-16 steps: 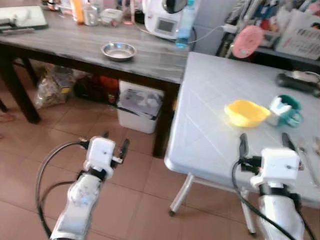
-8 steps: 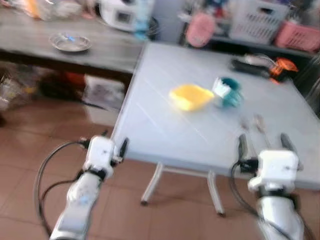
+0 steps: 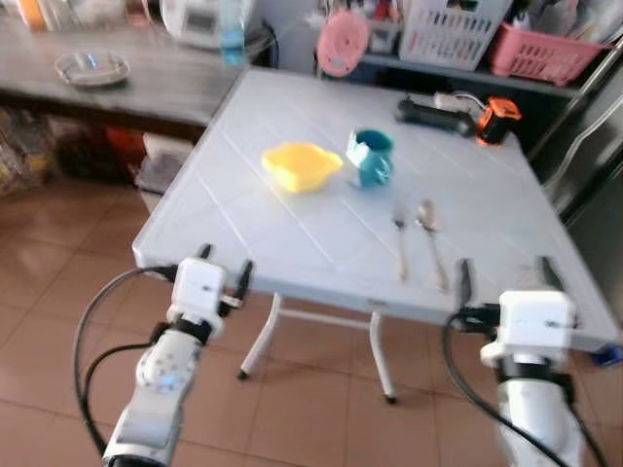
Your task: Setting the table
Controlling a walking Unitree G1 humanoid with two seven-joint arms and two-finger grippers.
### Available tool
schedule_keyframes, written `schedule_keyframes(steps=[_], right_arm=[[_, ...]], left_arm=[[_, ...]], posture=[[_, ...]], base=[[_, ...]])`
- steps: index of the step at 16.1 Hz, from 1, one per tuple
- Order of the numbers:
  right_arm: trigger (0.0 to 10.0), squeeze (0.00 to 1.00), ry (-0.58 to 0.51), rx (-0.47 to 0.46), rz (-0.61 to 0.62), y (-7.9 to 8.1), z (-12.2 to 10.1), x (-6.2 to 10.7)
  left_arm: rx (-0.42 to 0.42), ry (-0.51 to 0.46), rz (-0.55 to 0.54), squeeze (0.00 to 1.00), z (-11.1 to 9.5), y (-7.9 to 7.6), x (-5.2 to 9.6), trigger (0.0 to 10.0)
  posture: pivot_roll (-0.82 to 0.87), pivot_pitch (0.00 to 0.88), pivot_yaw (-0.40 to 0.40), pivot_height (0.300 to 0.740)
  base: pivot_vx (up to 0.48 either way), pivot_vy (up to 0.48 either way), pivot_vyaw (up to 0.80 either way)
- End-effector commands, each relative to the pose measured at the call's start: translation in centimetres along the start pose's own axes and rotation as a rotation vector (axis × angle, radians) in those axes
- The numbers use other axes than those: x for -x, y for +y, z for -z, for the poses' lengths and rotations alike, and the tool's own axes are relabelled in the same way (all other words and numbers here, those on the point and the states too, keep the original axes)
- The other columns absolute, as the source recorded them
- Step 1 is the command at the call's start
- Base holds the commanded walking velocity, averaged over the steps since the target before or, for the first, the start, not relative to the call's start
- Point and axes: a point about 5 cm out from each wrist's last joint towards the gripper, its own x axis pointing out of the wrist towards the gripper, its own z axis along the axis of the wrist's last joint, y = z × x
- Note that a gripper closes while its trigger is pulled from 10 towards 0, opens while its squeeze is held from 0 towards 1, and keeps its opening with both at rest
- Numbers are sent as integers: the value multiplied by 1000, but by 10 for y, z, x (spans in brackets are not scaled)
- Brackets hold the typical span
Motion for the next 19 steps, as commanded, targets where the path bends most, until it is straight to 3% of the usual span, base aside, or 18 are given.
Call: schedule_keyframes(steps=[1, 6, 15, 19], right_arm=[[10000, 0, -13, 13, 13, -4, -2, -1], [10000, 0, -17, 17, 16, -4, -1, -3], [10000, 0, -25, 20, 21, -6, -1, -8], [10000, 0, -23, 15, 15, -4, 0, -8]], left_arm=[[-8, -24, 1, 0, -7, -2, -3, 10000], [-4, -30, 5, 0, -9, -5, -6, 10000], [45, -26, 11, 0, -9, -10, -12, 10000], [47, -15, 13, 0, -7, -9, -13, 10000]], posture=[[204, 98, -83, 740], [204, 98, -81, 740], [201, 99, -81, 740], [204, 100, -82, 740]], base=[[0, -364, 0], [0, -364, 0], [0, 0, 0], [0, 300, 0]])
